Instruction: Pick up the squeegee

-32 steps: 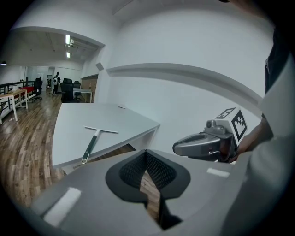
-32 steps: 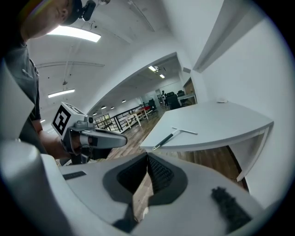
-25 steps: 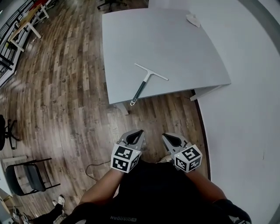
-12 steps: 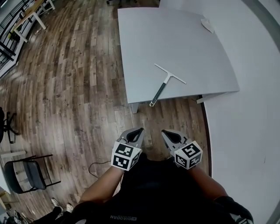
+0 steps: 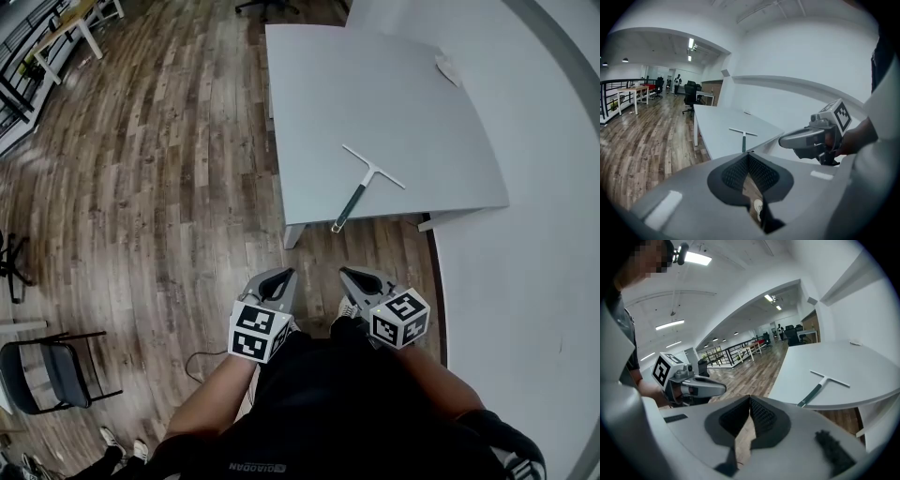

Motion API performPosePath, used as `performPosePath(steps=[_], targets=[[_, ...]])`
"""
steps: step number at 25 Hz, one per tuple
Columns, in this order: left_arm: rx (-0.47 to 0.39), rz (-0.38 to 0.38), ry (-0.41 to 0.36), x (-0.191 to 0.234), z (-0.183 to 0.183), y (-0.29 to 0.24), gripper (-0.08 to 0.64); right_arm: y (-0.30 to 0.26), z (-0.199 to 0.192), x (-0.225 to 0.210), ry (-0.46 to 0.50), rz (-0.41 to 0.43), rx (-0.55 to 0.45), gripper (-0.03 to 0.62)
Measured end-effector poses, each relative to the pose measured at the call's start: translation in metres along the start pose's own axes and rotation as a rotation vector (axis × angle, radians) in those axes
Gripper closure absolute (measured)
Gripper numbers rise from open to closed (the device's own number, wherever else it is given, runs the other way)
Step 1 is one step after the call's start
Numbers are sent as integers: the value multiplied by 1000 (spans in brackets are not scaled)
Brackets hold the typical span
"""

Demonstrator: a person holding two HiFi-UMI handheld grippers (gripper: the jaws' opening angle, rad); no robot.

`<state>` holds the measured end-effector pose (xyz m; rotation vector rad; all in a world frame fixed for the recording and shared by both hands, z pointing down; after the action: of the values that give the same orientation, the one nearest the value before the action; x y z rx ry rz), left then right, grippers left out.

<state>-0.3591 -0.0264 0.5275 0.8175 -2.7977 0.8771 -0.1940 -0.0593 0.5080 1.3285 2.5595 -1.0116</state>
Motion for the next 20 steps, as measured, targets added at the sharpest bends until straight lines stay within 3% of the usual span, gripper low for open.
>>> performPosePath(steps=[10, 20], targets=[[-11, 58, 21, 11, -1, 7, 552, -10, 18, -50, -61, -66, -9, 586], [19, 131, 25, 30, 11, -24, 552, -40, 32, -113, -79, -67, 6, 586]])
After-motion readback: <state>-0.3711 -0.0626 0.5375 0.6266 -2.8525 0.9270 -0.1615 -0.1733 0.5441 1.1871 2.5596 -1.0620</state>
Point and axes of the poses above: the fingertips, and each gripper's own axes: y backward along the fingers, x to its left, z out of its top, the point moved 6 cm from there along y, backward along the fingers, and after that the axes turned 4 degrees about -y, right-handed, at the moved point
